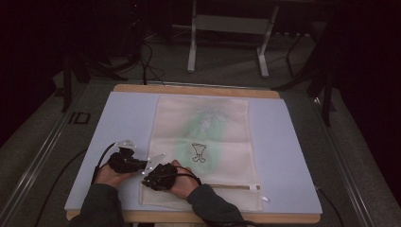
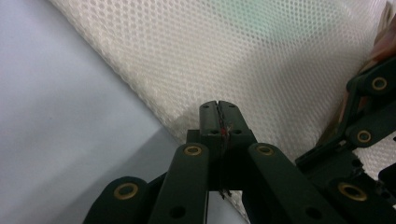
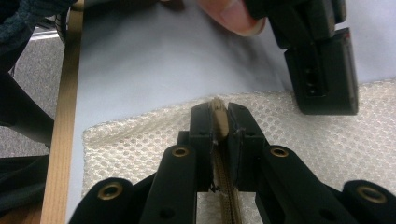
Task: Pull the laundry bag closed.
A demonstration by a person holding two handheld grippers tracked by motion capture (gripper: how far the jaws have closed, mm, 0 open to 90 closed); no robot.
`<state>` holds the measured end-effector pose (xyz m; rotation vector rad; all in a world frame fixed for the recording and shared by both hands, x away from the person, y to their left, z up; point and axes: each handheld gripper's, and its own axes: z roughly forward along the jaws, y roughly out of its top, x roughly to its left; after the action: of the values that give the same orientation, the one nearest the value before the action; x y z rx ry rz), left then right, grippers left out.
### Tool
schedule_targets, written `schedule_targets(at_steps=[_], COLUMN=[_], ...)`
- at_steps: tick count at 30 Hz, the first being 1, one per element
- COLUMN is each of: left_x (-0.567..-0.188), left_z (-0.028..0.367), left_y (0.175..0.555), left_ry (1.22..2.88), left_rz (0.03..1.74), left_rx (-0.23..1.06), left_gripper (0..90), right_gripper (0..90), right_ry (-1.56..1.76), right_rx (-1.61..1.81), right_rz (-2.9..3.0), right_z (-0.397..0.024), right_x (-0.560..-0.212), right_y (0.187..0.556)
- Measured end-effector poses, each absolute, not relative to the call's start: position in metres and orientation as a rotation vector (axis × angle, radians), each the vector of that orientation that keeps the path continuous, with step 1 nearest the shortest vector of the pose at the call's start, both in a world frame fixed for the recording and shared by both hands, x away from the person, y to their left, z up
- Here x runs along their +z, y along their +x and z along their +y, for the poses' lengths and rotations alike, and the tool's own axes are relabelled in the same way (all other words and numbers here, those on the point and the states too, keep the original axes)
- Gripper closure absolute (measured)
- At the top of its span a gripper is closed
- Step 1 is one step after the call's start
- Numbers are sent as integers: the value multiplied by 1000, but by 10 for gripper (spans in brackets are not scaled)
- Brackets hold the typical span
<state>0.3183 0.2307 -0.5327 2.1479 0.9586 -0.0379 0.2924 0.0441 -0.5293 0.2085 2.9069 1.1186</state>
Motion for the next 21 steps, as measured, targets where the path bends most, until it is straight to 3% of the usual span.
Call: schedule_targets(at_steps=[21], left_x=[-532], left_z=[230], left_y=[302], left_ry=[2187], left_rz=[950], left_rx=[-57], left_gripper=[891], right_gripper=[820], right_ry=[210], right_rx=[1094], right_rz=[2879], right_z=[45], right_x=[-529], right_y=[288])
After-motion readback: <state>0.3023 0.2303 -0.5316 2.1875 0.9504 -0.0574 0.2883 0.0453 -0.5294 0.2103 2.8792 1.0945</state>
